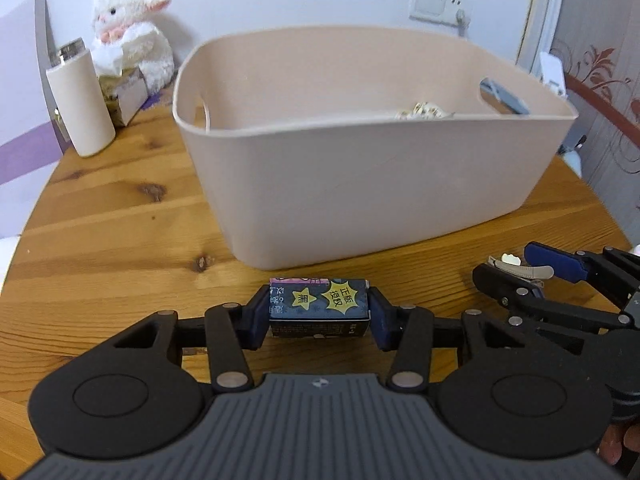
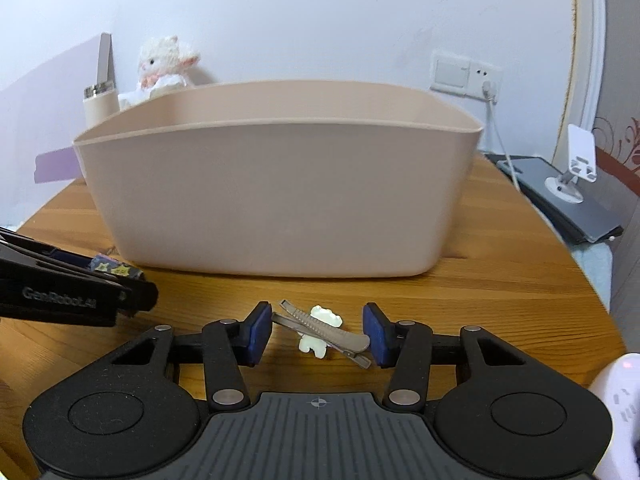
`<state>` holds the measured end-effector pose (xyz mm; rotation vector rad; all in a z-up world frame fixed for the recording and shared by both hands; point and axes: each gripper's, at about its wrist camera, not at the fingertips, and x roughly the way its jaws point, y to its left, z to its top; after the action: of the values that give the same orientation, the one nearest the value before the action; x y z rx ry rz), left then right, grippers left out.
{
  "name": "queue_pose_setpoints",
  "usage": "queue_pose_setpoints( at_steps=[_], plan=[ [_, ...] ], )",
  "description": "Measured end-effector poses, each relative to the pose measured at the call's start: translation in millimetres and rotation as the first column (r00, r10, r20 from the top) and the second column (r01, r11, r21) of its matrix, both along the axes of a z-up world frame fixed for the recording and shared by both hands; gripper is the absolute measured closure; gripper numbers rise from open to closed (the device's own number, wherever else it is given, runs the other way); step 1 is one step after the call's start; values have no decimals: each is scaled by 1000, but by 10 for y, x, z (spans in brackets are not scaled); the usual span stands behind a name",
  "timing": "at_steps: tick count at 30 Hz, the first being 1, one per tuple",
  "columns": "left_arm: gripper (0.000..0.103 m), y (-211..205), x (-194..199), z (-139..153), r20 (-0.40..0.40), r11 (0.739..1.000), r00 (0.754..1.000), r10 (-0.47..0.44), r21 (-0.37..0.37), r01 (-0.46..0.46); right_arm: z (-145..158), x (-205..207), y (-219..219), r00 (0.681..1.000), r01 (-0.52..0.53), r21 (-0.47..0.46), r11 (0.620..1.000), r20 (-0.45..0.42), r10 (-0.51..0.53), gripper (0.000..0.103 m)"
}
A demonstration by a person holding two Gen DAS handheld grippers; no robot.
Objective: Organize objects
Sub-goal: 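Carry both items into the beige basket and open both tools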
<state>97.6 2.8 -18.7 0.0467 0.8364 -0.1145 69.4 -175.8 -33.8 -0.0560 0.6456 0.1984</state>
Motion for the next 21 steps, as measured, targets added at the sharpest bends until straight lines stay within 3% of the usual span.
queue_pose_setpoints(
  at_steps=[9,21],
  plan=[
    [52,-56,-214,388,103,999,994,-28,37,24,408,-97,-31,992,17,-1,1000,124,-17,56],
    [52,30,-189,846,196,999,981,7,-34,0,904,-83,-137,963,33,26,999,268,-39,56]
  ],
)
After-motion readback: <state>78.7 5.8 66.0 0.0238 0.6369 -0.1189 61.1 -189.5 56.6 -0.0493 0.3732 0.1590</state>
